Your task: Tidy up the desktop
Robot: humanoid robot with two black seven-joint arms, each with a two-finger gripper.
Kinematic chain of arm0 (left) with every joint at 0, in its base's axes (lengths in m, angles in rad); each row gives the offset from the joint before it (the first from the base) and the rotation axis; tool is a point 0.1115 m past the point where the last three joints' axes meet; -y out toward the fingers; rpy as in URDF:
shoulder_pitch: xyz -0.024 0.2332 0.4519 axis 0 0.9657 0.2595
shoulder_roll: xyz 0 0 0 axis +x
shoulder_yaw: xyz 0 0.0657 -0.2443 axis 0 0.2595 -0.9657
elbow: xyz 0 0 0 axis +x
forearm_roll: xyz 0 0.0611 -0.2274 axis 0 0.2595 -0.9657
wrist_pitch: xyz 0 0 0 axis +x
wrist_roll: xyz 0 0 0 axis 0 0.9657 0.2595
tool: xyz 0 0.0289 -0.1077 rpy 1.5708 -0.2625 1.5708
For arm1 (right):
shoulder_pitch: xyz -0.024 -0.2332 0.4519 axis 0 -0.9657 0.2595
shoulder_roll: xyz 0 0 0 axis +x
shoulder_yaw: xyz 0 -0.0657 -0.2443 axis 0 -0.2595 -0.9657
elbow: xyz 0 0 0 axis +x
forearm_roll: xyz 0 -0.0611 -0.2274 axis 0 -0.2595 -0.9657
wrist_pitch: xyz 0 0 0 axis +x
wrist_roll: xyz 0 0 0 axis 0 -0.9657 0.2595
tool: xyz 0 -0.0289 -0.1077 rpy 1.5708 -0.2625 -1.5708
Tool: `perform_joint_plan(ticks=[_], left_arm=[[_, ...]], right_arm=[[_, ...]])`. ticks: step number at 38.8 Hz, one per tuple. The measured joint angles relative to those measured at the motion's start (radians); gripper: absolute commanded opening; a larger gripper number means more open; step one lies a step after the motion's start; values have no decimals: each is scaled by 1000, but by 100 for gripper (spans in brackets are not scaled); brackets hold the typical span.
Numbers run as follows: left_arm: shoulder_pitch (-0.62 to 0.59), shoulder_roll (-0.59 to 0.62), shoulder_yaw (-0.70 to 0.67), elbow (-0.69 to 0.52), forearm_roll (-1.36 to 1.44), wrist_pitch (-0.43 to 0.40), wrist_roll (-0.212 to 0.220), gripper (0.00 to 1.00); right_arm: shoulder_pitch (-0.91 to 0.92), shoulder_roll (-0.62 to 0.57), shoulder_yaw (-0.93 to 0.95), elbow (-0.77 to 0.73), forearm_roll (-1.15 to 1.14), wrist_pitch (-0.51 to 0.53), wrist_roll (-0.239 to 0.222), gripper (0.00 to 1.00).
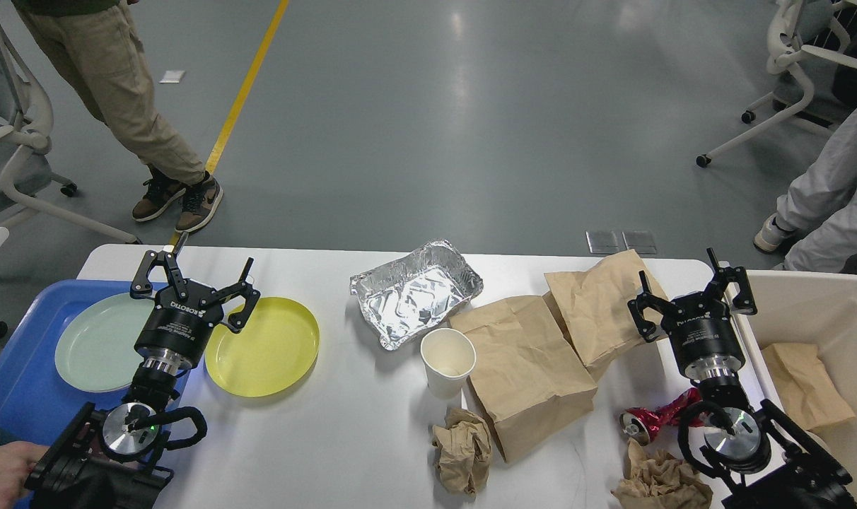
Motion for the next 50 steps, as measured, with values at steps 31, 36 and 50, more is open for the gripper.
perform_joint_plan(ticks=[31, 36, 50], left_arm=[[-1, 0, 0, 0, 0, 0, 0, 96], [-1, 0, 0, 0, 0, 0, 0, 96], [-1, 0, 0, 0, 0, 0, 0, 96]], right_arm=[[0, 0, 0, 0, 0, 0, 0, 100], [0, 0, 0, 0, 0, 0, 0, 100], [0, 0, 0, 0, 0, 0, 0, 100]])
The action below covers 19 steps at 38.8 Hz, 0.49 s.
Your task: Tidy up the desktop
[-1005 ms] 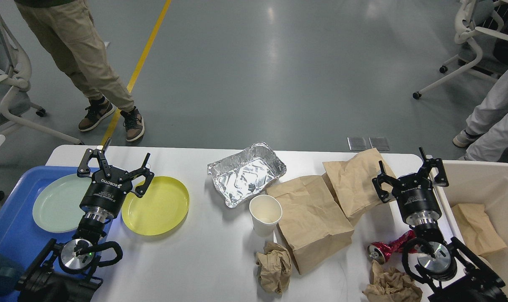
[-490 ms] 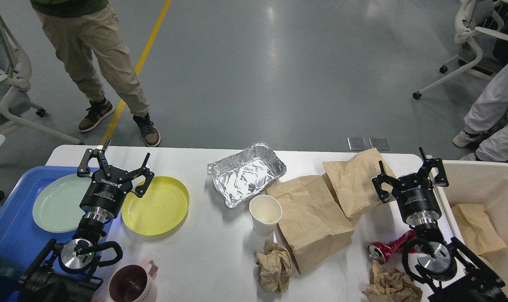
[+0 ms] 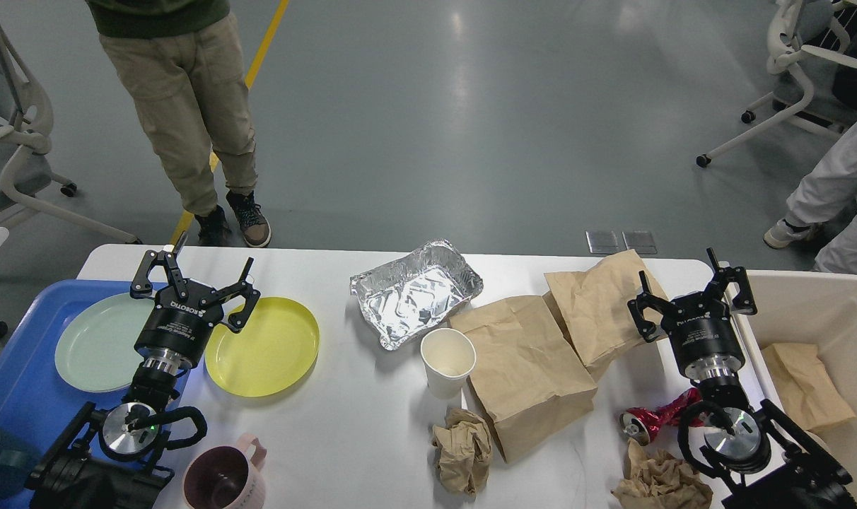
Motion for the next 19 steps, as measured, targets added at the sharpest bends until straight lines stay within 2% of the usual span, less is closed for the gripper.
perform_joint_plan(ticks=[14, 19], left_arm=[[0, 0, 1, 0, 0, 3, -3, 96], [-13, 35, 87, 0, 19, 42, 0, 96]], right_arm=[[0, 0, 0, 0, 0, 0, 0, 100], [0, 0, 0, 0, 0, 0, 0, 100]])
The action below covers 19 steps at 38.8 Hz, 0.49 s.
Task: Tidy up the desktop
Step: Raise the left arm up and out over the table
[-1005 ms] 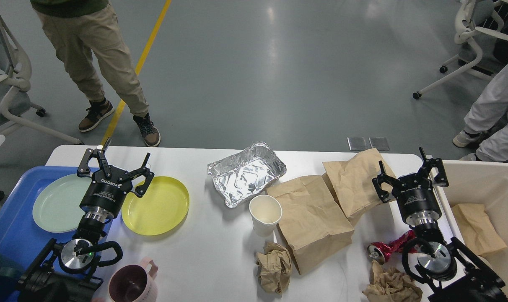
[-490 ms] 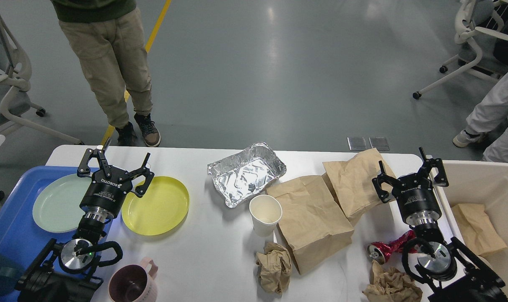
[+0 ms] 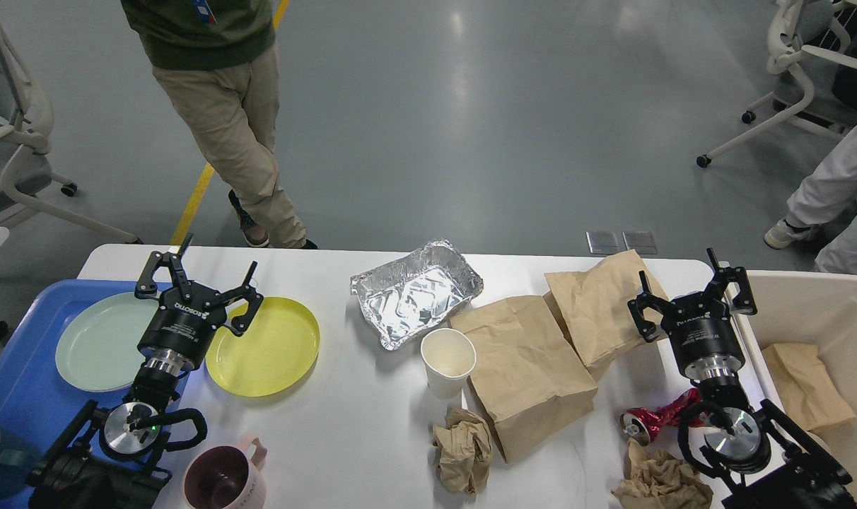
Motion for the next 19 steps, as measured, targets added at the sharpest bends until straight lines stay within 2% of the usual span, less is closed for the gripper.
perform_joint_plan(ticks=[6, 7, 10, 13, 19], left_arm=[[-53, 141, 234, -12, 5, 57, 16, 96], [-85, 179, 324, -14, 5, 65, 25, 96], [-143, 221, 427, -14, 5, 77, 37, 96], [-214, 260, 502, -10, 5, 94, 46, 96], [-324, 325, 559, -3, 5, 146, 51, 96]], right_arm=[[0, 0, 0, 0, 0, 0, 0, 100], [0, 0, 0, 0, 0, 0, 0, 100], [0, 0, 0, 0, 0, 0, 0, 100], [0, 0, 0, 0, 0, 0, 0, 100], [0, 0, 0, 0, 0, 0, 0, 100]])
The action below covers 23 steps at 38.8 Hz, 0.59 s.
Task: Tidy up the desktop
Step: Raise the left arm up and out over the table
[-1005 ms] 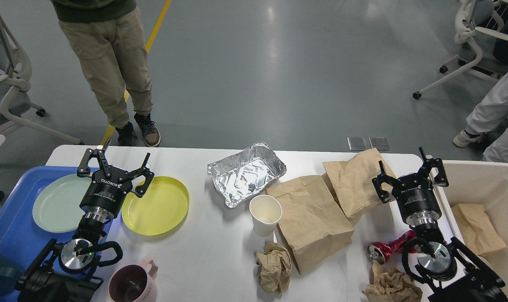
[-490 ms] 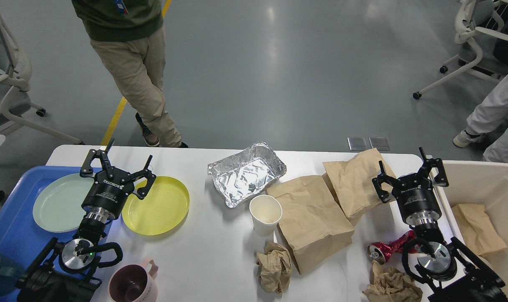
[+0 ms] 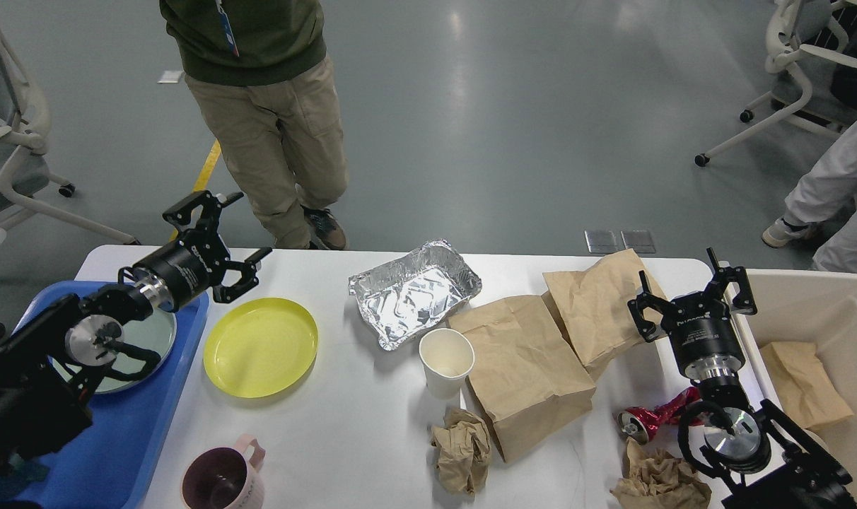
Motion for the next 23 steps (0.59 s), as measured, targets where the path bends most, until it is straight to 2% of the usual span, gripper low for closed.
perform_joint_plan(ticks=[7, 11, 13, 15, 18, 20, 21, 23], left_arm=[[-159, 77, 57, 5, 2, 28, 0, 96], [-272, 115, 181, 10, 3, 29, 0, 96], [-375, 144, 347, 12, 3, 29, 0, 96], [-431, 153, 452, 15, 4, 26, 0, 96], [-574, 159, 727, 25, 3, 19, 0, 96], [-629, 159, 835, 27, 3, 16, 0, 96], [-692, 158, 962, 28, 2, 12, 0, 96], [-741, 155, 1061, 29, 2, 8, -1, 96]], right_arm=[[0, 0, 0, 0, 0, 0, 0, 100], [0, 0, 0, 0, 0, 0, 0, 100], [0, 0, 0, 0, 0, 0, 0, 100], [0, 0, 0, 0, 0, 0, 0, 100], [0, 0, 0, 0, 0, 0, 0, 100], [0, 0, 0, 0, 0, 0, 0, 100], [0, 0, 0, 0, 0, 0, 0, 100], [0, 0, 0, 0, 0, 0, 0, 100]])
